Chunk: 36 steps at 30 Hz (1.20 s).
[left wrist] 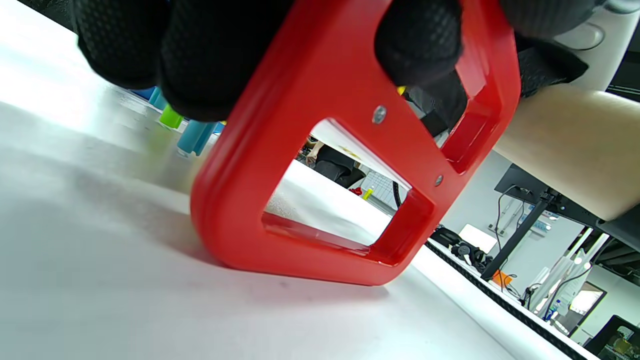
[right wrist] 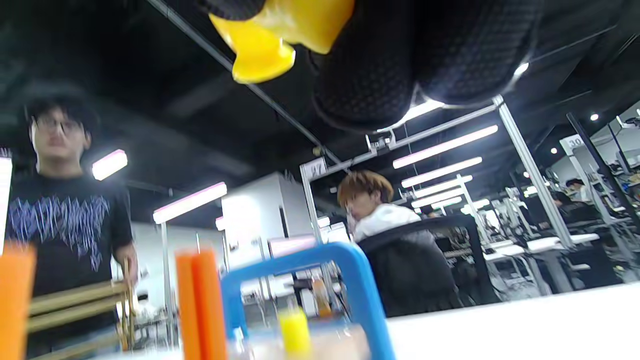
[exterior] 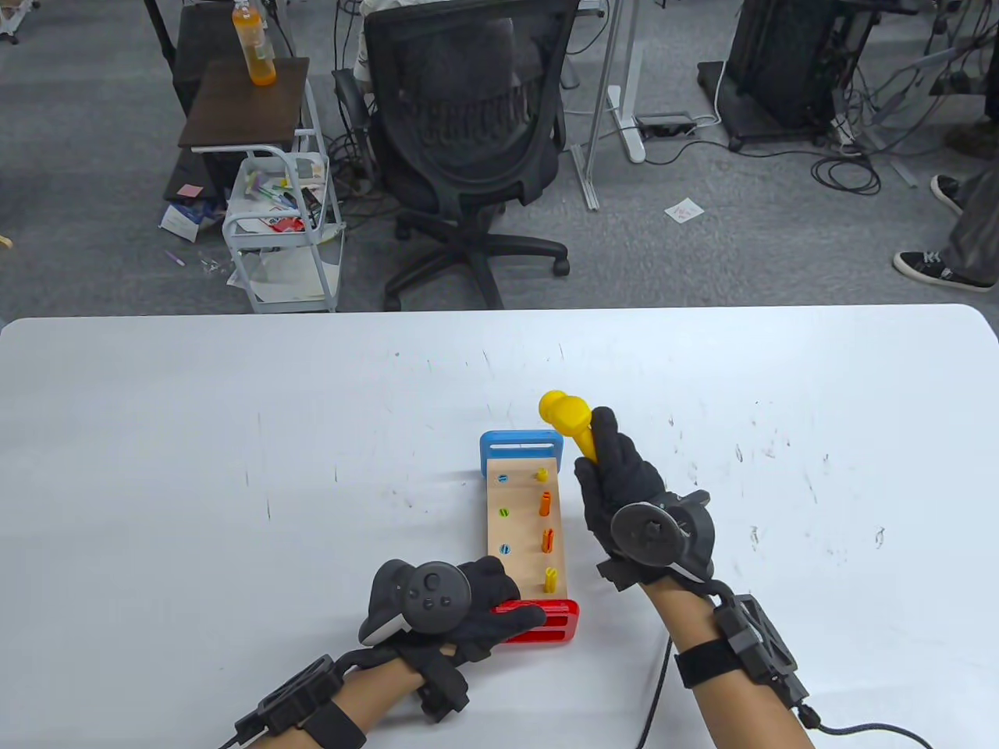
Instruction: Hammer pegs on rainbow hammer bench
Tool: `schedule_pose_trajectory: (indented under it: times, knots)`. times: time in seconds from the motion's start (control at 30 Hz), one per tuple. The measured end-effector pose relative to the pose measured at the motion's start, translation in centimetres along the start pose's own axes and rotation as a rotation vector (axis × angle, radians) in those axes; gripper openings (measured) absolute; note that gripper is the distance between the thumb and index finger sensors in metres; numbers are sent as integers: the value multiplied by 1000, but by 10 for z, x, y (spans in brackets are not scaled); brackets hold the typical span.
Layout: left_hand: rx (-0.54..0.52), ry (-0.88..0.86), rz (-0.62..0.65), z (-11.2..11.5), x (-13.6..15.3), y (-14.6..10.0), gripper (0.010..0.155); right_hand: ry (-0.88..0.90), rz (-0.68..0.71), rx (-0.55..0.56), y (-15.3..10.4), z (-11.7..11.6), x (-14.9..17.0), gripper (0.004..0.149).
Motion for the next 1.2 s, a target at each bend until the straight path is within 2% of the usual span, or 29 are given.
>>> schedule_pose_trajectory:
  times: [0.1,0.13,0.17,0.2,0.23,0.27,0.3,0.33,0.37,0.43,0.6,0.77,0.87,0.97,1.07,1.1,1.13,1.17,1.2]
  knots:
    - [1,-1,1,0,0,0,60,8,30,23,-3,-3,0,71]
    - [1,-1,1,0,0,0,60,-3,35,-5,-6,-9,1,70]
    - [1,-1,1,0,0,0,60,-24,33,-98,-11,-22,3,68]
    - [1,-2,1,0,0,0,60,-52,26,-235,-10,-35,5,65]
    - [3,-4,2,0,0,0,60,-145,-84,-743,-10,-66,13,66]
    - [2,-4,1,0,0,0,60,-116,-164,-959,-12,-51,11,67]
    - [1,-4,0,0,0,0,60,-126,-109,-753,-1,-45,3,64]
    - [2,-2,-1,0,0,1,60,-128,-70,-426,2,-34,-1,63]
    - [4,-1,0,0,0,1,60,-100,-35,-202,0,-24,-5,63]
    - [1,-2,-1,0,0,0,60,-48,-40,-222,2,-22,-5,64]
    - [-2,-1,0,0,0,0,60,16,-33,-107,3,-2,-2,65]
    - [-1,-1,1,0,0,0,60,74,-15,0,10,40,-15,65]
    - [-2,0,1,0,1,0,60,84,16,48,5,58,-23,65]
    - [-4,0,1,0,0,0,60,32,83,34,-9,54,-28,66]
    - [-4,0,1,0,0,0,60,-34,114,-64,-26,29,-27,66]
    - [-5,0,0,0,0,0,60,-45,97,-217,-28,10,-26,64]
    - [-6,0,0,0,0,0,60,-64,61,-436,-26,-6,-24,63]
    - [-5,1,-1,0,0,0,60,-154,-67,-829,-34,-21,-21,64]
    - [-5,1,-1,0,0,0,60,-139,-18,-749,-33,-15,-26,64]
Point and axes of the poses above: the tracker on the back of each hand, its own x axis roughly to the little-finger side, its own y axis roughly from the wrist to the fingertips, z = x × y, the point moved 2 cm from there along y, roughly from the wrist to the fingertips, and after that the axes turned 5 degrees about z, right-handed, at the moved point
